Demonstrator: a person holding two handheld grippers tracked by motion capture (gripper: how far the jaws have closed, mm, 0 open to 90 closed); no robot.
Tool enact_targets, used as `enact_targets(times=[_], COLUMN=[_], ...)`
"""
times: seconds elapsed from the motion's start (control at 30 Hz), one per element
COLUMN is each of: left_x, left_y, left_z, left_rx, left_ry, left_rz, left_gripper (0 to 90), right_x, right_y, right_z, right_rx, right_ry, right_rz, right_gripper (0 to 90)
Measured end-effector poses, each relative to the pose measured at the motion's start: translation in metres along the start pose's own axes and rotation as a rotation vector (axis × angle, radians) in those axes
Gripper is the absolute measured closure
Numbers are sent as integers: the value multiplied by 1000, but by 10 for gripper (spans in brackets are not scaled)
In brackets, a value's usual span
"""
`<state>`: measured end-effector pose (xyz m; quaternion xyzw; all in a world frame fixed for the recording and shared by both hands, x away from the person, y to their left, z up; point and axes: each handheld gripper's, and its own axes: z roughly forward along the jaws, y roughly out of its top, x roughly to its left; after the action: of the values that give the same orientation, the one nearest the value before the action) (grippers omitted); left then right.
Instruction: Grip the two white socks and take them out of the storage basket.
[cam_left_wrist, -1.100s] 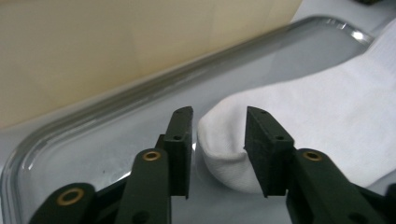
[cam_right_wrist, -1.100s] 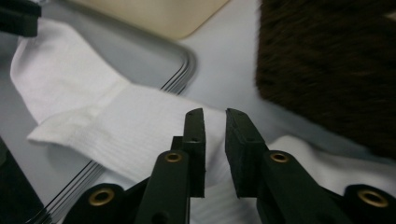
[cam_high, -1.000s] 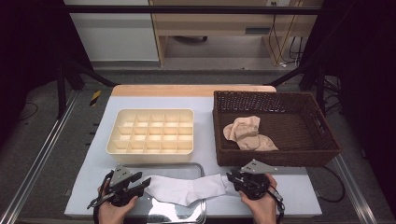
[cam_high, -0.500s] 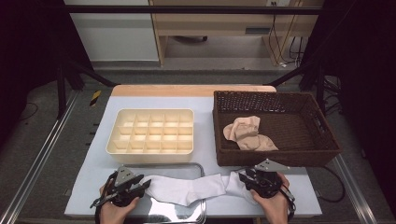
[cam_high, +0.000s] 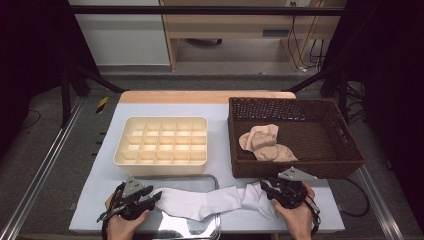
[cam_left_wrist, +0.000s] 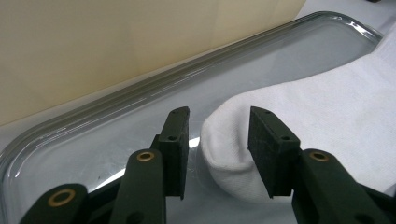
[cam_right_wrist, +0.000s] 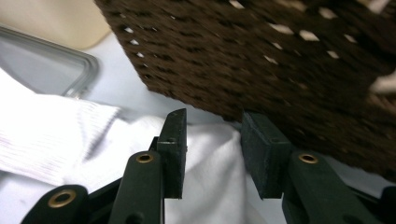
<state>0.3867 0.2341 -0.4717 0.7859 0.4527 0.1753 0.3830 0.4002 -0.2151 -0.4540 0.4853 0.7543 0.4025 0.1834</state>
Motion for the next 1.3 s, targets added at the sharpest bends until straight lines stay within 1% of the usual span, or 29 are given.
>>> enact_targets(times=[0.07, 0.13, 0.23, 0.3, 0.4, 0.43, 0.5, 0.57, 0.6, 0.63, 0.7, 0.73, 0.77, 0.8, 0.9, 0.93, 1.0, 1.03, 1.07, 1.1, 1.13, 1.17, 1.23, 1.27, 1.3], left_x=[1, 2, 2, 3, 4, 4, 4, 4, 4, 3, 3, 3, 3, 3, 3, 3, 2, 2, 2, 2, 2, 2, 3, 3, 4], left_y=[0, 0, 1, 0, 0, 0, -1, -1, -1, -1, -1, -1, -1, -1, -1, -1, -1, -1, -1, -1, -1, -1, -1, -1, -1], left_z=[-1, -2, -3, -3, -2, -2, -1, -1, 0, 0, 0, 0, 0, 1, 1, 1, 2, 2, 2, 2, 2, 2, 1, 1, 1], left_rx=[-5, -8, -14, -7, 2, 5, 5, 8, 13, 15, 16, 16, 15, 14, 11, 10, 12, 14, 13, 17, 15, 15, 8, 9, 9], left_ry=[1, 0, 3, 7, 10, 14, 17, 18, 18, 19, 19, 19, 19, 19, 22, 23, 27, 26, 26, 27, 26, 25, 24, 24, 25], left_rz=[-6, -9, -6, -4, -1, 2, 1, 3, 7, 10, 13, 13, 12, 13, 15, 15, 18, 20, 21, 23, 22, 22, 18, 16, 15], left_gripper=[562, 550, 527, 516, 510, 508, 505, 503, 502, 503, 503, 503, 504, 504, 503, 502, 499, 497, 497, 497, 495, 495, 493, 493, 493], right_x=[7, 16, 26, 30, 33, 32, 31, 30, 29, 28, 26, 26, 24, 23, 14, 12, 10, 9, 10, 9, 9, 8, 6, 4, 0], right_y=[3, 5, 5, 4, 0, -1, -4, -5, -5, -6, -5, -4, -4, -3, -2, -2, -3, -4, -5, -6, -7, -7, -5, -3, -1], right_z=[0, 3, 12, 17, 26, 29, 31, 30, 30, 29, 28, 26, 25, 23, 14, 11, 8, 9, 10, 13, 15, 14, 9, 4, -3], right_rx=[-2, 9, 39, 57, 108, 120, 115, 123, 124, 128, 134, 135, 129, 126, 80, 67, 61, 69, 76, 84, 76, 70, 31, 7, -23], right_ry=[18, 39, 73, 83, 88, 85, 86, 73, 66, 68, 62, 52, 34, 13, -26, -52, -99, -101, -90, -59, -21, -3, 1, -10, -33], right_rz=[-7, -16, -30, -38, -49, -56, -67, -75, -86, -79, -62, -57, -62, -56, -28, -23, -34, -29, -17, -9, 14, 26, 26, 25, 27], right_gripper=[616, 612, 604, 594, 599, 611, 666, 798, 839, 863, 876, 878, 879, 879, 879, 879, 877, 873, 865, 839, 813, 804, 777, 765, 749])
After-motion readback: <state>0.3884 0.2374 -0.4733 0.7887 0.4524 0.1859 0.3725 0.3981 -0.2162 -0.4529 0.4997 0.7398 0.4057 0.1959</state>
